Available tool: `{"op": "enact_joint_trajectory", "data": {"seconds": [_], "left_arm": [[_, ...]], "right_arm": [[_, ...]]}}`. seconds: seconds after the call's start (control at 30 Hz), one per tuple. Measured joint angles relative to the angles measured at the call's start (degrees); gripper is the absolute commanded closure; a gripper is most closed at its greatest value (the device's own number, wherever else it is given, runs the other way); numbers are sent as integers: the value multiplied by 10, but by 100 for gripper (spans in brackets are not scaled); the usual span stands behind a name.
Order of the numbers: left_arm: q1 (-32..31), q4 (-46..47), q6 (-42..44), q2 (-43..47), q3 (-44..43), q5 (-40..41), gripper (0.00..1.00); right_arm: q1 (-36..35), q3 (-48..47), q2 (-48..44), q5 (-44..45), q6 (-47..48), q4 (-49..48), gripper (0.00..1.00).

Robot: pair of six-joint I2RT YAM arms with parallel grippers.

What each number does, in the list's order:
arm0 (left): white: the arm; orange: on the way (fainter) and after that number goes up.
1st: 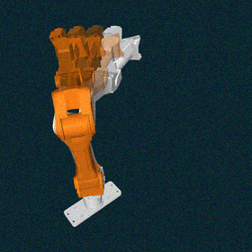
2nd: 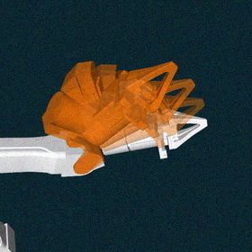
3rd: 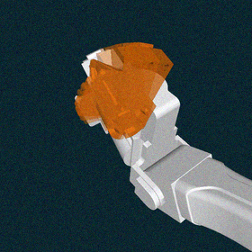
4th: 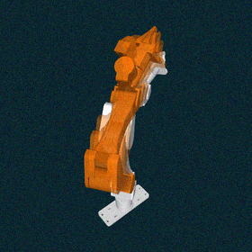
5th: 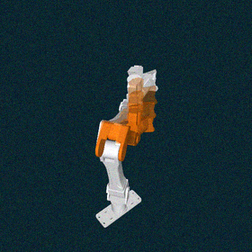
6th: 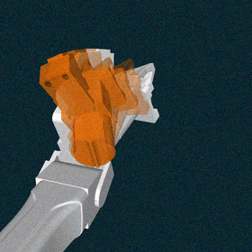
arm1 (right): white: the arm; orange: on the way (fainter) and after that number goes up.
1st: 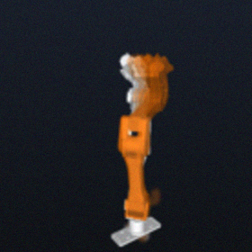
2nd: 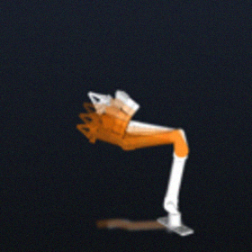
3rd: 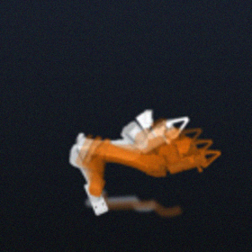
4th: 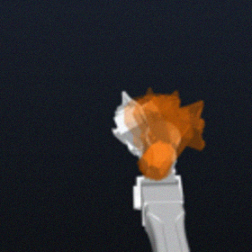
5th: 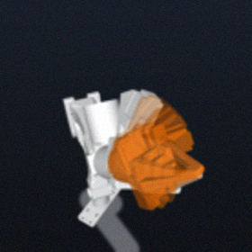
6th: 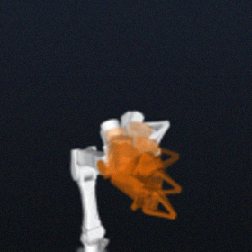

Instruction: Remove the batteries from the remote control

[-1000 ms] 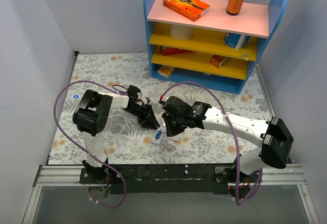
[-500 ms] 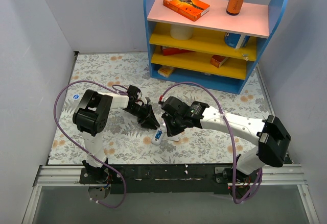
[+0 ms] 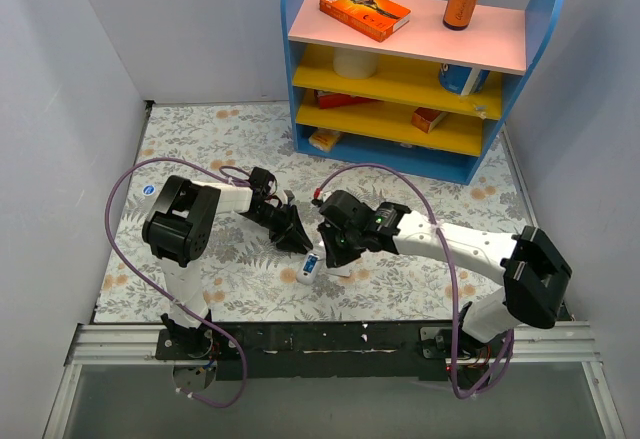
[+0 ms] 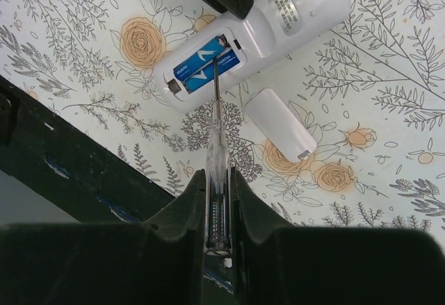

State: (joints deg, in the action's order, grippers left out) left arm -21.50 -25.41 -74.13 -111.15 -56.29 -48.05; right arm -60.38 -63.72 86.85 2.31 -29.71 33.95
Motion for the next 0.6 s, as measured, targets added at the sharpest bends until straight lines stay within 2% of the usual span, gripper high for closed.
{"op": "enact_joint_trajectory", "data": {"seconds": [0.37,0.6], "left_arm": [[0,0,2,0,0,0,71],[0,0,2,0,0,0,72]], "right_arm": [[50,156,-105,-81,22,-143,99],[64,186,-122,-110,44,-177,99]]}}
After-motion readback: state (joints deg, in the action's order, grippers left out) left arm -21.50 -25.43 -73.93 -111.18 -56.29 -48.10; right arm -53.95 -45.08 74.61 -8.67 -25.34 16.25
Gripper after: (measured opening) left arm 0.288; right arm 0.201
